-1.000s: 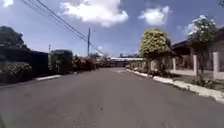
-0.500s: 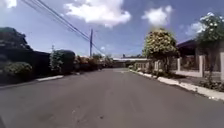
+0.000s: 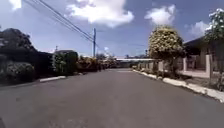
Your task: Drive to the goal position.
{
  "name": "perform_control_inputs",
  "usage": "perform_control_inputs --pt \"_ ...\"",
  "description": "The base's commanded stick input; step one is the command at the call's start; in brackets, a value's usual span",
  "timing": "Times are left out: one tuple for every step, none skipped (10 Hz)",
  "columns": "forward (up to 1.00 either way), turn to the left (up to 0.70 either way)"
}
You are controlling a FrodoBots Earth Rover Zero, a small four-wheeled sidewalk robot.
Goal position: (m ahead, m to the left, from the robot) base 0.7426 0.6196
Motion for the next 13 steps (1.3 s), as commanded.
perform_control_inputs --pt "0.45 0.0" --pt "0.45 0.0" --pt "0.45 0.0" --pt "0.45 0.0" --pt "0.45 0.0" --pt "0.45 0.0" --pt "0.45 0.0" --pt "0.45 0.0" --pt "0.45 0.0" --pt "0.45 0.0" --pt "0.45 0.0" --pt "0.45 0.0" --pt "0.45 0.0"
